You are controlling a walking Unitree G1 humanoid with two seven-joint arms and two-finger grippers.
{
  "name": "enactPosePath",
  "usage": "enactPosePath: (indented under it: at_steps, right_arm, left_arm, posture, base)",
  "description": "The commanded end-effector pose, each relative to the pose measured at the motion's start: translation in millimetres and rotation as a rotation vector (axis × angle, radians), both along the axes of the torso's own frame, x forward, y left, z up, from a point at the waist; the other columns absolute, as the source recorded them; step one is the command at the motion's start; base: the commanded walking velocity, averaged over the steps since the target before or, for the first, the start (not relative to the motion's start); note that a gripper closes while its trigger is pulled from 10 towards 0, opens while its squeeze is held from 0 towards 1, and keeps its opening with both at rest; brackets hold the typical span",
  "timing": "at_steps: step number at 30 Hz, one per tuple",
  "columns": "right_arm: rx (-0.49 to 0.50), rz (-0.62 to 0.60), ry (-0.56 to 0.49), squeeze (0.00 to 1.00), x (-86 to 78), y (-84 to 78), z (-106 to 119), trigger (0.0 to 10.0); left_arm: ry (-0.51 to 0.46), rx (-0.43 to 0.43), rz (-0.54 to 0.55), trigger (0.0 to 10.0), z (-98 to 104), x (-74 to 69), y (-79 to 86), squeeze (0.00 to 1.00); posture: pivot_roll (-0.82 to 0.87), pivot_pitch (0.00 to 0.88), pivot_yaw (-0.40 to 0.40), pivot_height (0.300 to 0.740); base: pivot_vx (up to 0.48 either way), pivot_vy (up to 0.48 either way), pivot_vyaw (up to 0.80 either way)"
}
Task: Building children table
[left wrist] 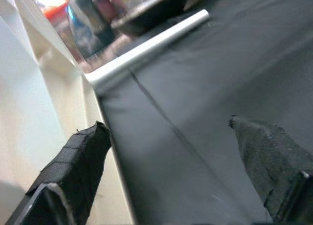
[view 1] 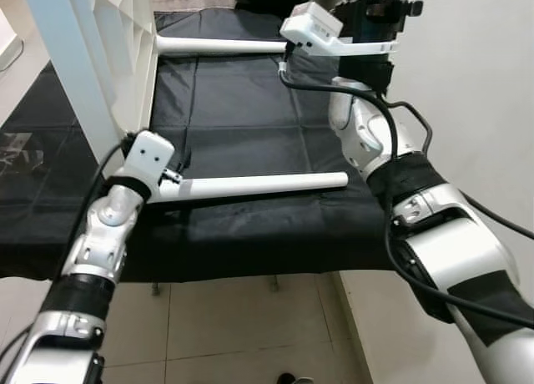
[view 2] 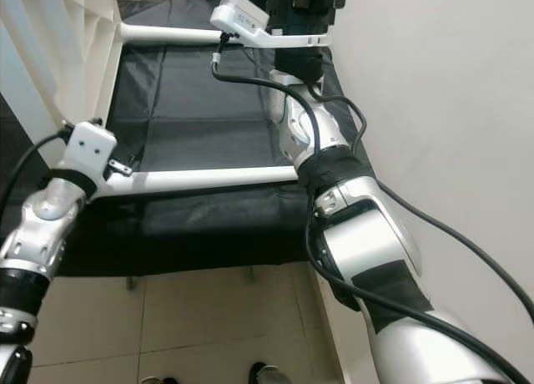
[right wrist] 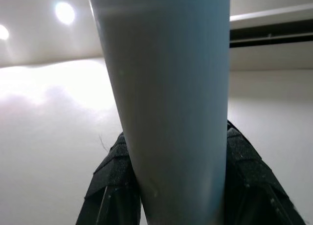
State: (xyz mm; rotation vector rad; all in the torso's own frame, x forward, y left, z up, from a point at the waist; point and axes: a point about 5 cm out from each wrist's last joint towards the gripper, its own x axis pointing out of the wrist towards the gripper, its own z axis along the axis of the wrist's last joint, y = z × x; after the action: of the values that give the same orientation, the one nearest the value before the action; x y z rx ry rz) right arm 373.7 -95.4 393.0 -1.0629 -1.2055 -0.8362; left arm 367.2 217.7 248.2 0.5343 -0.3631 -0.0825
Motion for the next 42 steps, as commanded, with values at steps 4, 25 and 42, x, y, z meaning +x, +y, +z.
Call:
enactPosePath:
  at_steps: [4, 25, 42]
  right_arm:
    - [0.165, -0.018, 0.059, 0.00, 6.0, -31.6, 7.4, 0.0]
    - [0.690, 0.069, 0.411, 0.00, 29.2, -105.0, -19.7, 0.0]
    - [0.990, 0.173, 0.621, 0.00, 40.4, -108.1, -74.0, 0.0]
  left_arm:
    - [-0.071, 0.011, 0.148, 10.0, 37.7, -3.2, 51.1, 0.00]
    - [-0.092, 0.380, 0.153, 10.0, 124.9, 9.3, 58.8, 0.00]
    - [-0.234, 0.772, 0.522, 10.0, 167.7, 4.7, 72.3, 0.00]
  posture:
    - [0.11, 0.221, -0.030, 0.740]
    - [0.14, 0.206, -0.014, 0.740]
    - [0.15, 0.206, 0.000, 0.740]
  base:
    - [0.000, 0.000, 0.00]
    - [0.000, 0.000, 0.00]
    - [0.000, 0.000, 0.00]
